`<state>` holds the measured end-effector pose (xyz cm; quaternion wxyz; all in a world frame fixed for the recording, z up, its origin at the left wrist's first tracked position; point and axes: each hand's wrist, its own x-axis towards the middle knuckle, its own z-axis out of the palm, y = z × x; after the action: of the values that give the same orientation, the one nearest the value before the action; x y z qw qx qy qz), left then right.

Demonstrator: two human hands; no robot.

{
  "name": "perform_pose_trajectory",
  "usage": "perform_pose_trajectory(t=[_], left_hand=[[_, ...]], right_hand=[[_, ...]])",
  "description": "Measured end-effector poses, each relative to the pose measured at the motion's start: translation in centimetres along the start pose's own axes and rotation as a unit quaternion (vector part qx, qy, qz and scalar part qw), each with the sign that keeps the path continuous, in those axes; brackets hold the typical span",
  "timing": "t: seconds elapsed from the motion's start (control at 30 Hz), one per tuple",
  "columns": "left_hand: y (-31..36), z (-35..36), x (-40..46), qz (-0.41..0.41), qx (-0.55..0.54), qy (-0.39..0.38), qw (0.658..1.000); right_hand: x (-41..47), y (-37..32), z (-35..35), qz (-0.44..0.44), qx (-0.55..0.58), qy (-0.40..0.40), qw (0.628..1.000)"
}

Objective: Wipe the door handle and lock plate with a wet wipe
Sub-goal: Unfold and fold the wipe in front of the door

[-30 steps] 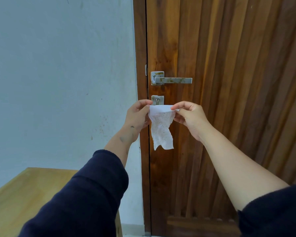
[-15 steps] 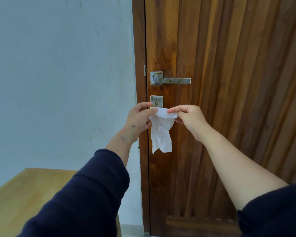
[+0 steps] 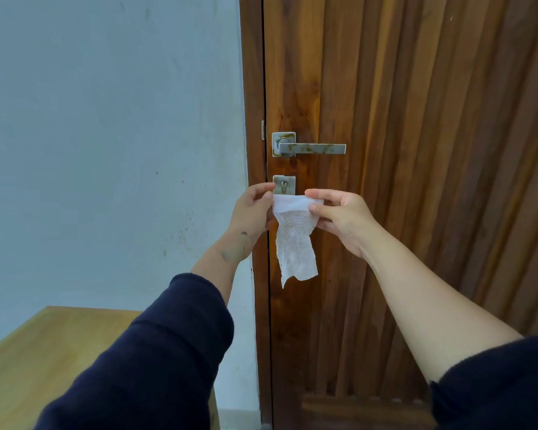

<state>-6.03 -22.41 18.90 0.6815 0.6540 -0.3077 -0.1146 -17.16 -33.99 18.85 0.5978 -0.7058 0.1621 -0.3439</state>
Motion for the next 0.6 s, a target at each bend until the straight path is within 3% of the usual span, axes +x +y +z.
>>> perform_pose_trajectory(t=[0.17,0.43,0.6], left_hand=[[-0.1,-0.3,-0.1,-0.033,0.051,-0.042,0.997],[-0.1,-0.9,0.2,-0.035,0.010,-0.022,0.999],[0.3,-1.1,0.0,-0.077,0.020,-0.075,0.994]], right_hand=[[-0.2,-0.2,0.0,0.007,0.009,-0.002,1.000],[-0.2,-0.7,-0.4,0.010,0.016,-0.022,1.000],[0.1,-1.0,-0.8,-0.002,0.019,-0.010,1.000]])
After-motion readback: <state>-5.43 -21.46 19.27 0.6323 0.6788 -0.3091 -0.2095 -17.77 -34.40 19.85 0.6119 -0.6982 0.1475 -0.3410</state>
